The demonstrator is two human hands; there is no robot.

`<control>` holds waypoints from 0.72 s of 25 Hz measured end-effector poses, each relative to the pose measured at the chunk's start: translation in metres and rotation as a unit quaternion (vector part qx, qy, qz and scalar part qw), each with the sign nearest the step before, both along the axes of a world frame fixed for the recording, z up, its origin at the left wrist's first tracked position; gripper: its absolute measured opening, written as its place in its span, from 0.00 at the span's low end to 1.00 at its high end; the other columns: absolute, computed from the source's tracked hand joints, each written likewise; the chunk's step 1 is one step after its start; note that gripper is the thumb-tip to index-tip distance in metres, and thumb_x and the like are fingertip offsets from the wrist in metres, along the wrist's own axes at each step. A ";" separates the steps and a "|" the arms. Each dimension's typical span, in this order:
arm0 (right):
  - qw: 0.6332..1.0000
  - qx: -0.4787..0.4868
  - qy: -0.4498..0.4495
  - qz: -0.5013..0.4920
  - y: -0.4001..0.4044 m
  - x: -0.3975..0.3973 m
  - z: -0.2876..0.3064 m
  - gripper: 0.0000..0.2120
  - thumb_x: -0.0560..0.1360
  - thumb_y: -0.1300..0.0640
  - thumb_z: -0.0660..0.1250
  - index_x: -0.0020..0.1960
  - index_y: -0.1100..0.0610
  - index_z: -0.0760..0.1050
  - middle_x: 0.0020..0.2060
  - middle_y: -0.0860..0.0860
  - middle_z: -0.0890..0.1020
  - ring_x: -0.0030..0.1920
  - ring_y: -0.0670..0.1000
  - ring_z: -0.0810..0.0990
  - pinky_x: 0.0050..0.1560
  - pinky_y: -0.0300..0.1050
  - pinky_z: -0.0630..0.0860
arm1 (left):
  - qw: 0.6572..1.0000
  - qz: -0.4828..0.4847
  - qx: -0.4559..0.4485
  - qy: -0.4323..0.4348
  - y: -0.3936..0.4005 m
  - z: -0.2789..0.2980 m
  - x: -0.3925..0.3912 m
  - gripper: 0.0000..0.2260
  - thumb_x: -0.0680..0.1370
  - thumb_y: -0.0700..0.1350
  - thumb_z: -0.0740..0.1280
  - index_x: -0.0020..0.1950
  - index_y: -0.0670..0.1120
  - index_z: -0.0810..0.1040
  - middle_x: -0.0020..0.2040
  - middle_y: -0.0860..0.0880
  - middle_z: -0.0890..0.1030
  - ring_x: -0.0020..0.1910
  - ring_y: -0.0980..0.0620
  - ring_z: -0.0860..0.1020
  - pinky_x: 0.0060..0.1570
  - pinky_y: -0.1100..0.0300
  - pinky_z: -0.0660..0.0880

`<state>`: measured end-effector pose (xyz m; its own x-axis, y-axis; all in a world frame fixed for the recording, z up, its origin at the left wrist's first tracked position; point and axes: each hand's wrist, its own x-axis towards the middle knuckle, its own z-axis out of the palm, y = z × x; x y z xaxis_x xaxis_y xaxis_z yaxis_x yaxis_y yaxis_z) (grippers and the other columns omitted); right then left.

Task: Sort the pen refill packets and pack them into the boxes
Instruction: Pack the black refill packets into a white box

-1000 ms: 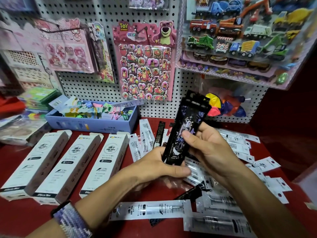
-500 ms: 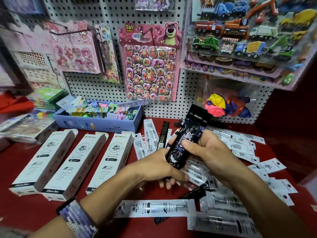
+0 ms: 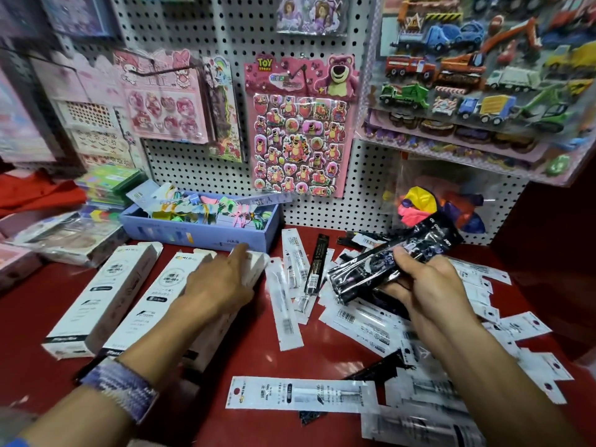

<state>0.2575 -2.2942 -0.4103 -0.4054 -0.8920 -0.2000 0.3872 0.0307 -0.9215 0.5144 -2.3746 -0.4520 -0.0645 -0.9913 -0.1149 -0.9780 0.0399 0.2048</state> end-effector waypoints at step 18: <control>0.967 -0.060 0.202 0.141 0.011 0.023 0.002 0.16 0.73 0.42 0.70 0.57 0.48 0.79 0.53 0.45 0.85 0.55 0.43 0.82 0.64 0.53 0.75 | 0.910 -0.259 -0.289 0.147 0.044 0.019 -0.057 0.47 0.67 0.42 0.75 0.79 0.55 0.51 0.62 0.51 0.76 0.55 0.49 0.74 0.52 0.54 0.72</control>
<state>0.2808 -2.2831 -0.4085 -0.1661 -0.9855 0.0359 -0.0132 -0.0342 -0.9993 0.4576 -2.3308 -0.4327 -0.4837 -0.7083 0.5142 -0.7035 0.6641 0.2530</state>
